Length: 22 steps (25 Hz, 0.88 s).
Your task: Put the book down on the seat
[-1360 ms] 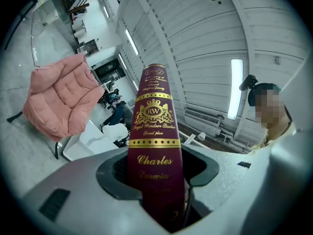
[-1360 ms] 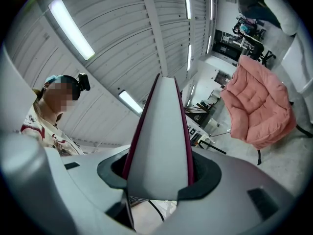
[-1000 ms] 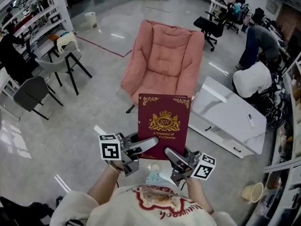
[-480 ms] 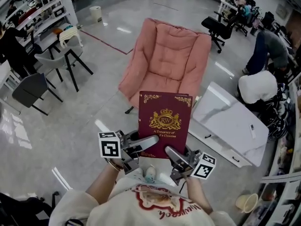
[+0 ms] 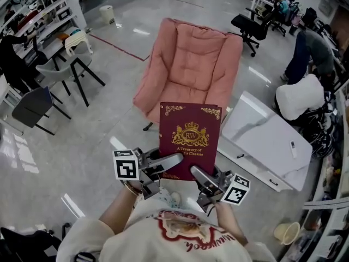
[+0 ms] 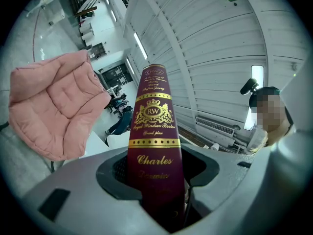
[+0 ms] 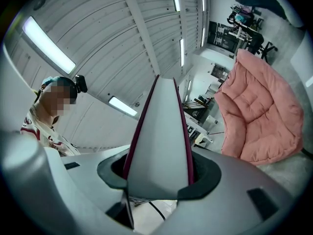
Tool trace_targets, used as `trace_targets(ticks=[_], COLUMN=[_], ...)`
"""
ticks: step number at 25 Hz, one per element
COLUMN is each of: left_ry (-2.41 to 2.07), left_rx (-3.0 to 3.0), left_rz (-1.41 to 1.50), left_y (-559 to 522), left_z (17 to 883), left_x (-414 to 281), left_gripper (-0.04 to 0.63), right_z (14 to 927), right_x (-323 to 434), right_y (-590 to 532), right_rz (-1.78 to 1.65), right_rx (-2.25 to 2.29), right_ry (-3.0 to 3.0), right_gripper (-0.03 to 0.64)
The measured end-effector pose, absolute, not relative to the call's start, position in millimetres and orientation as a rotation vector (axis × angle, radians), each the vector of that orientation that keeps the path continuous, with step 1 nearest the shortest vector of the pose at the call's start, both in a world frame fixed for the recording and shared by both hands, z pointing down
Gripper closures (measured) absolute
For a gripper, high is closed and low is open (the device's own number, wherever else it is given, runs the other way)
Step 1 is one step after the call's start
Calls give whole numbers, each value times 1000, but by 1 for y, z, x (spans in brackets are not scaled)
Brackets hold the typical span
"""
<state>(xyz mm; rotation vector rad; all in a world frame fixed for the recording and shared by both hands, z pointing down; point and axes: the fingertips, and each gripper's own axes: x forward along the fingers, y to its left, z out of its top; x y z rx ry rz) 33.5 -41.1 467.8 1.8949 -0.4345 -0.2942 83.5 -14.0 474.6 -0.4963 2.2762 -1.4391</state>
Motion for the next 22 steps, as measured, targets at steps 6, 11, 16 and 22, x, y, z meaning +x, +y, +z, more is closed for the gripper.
trace_targets(ticks=[6, 11, 16, 22], left_ry=[-451, -443, -412, -376], left_rx=[1892, 1906, 1918, 1930], left_rz=[-296, -297, -296, -294], left_y=[-66, -85, -128, -220], left_z=[470, 485, 507, 519], left_x=[26, 25, 22, 15], left_gripper=[357, 356, 356, 356], right_z=[477, 492, 515, 526], right_x=[76, 75, 72, 64], right_y=[-39, -59, -100, -191], right_rz=[-1444, -1429, -1409, -1377], right_rx=[-477, -486, -514, -554], right_ry=[2279, 2279, 2277, 2280], right_gripper=[394, 394, 396, 396])
